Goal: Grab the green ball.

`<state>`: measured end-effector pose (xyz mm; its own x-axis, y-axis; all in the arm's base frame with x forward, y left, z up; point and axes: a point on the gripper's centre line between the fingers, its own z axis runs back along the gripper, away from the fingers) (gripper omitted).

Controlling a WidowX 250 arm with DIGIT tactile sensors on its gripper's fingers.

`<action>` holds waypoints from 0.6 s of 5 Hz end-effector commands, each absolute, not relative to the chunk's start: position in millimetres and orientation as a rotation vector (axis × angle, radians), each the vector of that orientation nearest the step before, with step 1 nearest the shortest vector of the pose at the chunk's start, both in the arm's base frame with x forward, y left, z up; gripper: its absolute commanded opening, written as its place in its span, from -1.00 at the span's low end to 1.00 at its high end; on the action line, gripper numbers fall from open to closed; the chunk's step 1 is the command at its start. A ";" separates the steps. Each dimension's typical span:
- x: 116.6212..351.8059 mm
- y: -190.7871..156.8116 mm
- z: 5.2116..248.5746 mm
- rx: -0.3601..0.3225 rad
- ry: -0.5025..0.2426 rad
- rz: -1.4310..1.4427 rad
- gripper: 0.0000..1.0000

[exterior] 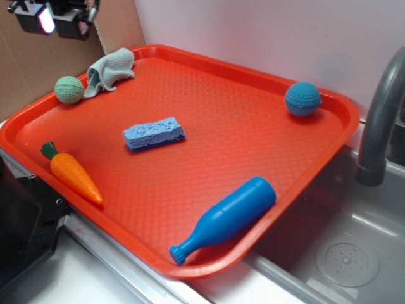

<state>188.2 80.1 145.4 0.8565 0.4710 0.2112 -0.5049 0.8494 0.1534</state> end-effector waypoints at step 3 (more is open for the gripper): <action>175.6 120.5 128.4 0.233 -0.185 0.769 1.00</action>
